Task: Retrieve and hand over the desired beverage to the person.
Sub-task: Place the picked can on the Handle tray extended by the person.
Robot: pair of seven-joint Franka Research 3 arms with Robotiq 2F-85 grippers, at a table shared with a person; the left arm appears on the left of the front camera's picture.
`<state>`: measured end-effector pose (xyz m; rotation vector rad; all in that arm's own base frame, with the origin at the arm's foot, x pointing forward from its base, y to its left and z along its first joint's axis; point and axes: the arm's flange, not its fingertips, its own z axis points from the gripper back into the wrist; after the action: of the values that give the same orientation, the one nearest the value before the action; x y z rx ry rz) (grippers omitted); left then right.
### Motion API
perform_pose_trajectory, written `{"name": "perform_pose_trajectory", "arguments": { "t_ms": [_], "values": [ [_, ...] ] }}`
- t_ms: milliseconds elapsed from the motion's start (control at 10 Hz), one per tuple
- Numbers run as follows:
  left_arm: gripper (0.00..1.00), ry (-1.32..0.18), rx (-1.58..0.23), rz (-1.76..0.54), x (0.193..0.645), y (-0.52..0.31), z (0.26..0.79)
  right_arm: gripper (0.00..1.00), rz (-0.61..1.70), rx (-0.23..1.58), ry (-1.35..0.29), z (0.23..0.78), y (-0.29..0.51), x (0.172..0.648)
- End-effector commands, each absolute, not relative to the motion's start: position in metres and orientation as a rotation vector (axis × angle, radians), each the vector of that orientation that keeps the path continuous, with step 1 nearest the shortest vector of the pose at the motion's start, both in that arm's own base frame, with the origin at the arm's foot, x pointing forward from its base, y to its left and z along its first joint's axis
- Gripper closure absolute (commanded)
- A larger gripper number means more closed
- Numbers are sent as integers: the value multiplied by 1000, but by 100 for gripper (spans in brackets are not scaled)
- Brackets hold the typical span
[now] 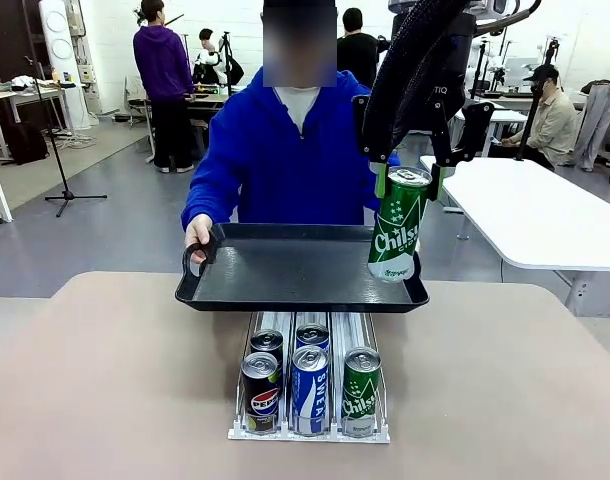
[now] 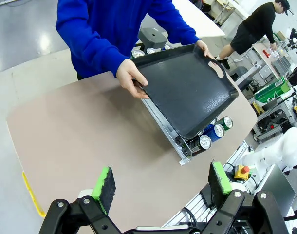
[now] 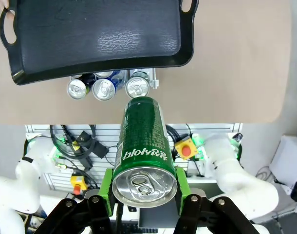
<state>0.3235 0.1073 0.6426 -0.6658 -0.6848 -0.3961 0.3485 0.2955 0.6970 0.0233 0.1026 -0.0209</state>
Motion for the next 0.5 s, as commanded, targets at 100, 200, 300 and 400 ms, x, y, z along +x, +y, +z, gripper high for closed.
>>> {"name": "perform_pose_trajectory", "arguments": {
  "t_ms": [100,200,300,400],
  "values": [
    [0,-701,-674,-416,324,109,643,42,-25,23,121,702,304,373],
    [0,-701,-674,-416,324,109,643,42,-31,12,120,707,312,396],
    [0,-701,-674,-416,324,109,643,42,-26,11,129,709,320,418],
    [0,-701,-674,-416,324,109,643,42,-19,9,138,708,327,440]
  ]
}}
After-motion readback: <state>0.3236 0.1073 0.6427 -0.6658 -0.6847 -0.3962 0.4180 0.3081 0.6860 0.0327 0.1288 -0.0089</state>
